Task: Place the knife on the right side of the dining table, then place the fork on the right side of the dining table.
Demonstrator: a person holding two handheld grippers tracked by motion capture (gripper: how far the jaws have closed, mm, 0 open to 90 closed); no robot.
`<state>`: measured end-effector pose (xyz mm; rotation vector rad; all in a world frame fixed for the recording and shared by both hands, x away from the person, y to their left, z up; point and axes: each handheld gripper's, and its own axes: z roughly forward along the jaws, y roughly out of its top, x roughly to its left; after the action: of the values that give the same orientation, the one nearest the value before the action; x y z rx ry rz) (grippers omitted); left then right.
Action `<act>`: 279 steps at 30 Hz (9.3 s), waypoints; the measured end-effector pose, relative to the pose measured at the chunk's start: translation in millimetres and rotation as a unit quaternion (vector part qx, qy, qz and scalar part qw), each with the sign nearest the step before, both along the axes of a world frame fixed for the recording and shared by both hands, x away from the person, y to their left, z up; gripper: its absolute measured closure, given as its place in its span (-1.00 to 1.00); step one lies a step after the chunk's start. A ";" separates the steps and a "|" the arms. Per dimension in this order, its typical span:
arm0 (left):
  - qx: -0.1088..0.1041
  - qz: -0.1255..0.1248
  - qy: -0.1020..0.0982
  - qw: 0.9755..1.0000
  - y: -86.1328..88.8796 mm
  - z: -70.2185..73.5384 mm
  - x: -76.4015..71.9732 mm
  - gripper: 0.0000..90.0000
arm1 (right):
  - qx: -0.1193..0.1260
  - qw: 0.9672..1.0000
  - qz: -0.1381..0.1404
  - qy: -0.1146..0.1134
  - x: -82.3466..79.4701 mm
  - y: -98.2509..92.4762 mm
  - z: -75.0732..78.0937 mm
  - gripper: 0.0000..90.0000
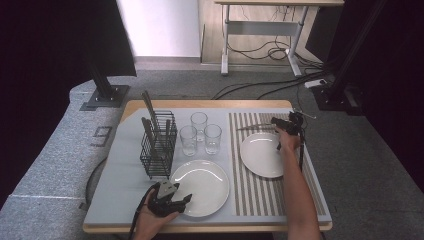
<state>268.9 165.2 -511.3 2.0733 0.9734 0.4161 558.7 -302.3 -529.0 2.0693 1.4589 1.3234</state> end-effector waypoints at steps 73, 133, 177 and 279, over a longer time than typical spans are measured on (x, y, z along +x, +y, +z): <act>-0.011 0.008 -0.004 1.000 10.1 4.6 0.3 -0.17 | -0.073 0.996 0.048 0.017 18.8 28.1 7.6 0.03; -0.011 0.011 0.001 1.000 13.0 2.8 1.2 -0.17 | -0.080 0.993 0.059 0.062 36.1 35.7 9.0 0.06; -0.019 0.011 -0.017 1.000 14.1 15.9 -4.0 -0.17 | -0.052 0.990 0.122 -0.038 -28.4 50.8 39.2 0.00; -0.024 0.029 -0.013 0.999 25.5 15.1 -0.8 -0.17 | -0.068 0.946 0.273 -0.159 -151.0 129.9 52.8 -0.13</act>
<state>268.1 190.7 -496.2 1.9959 1.0210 0.4456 407.7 -172.4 -476.2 1.3254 1.9749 1.5980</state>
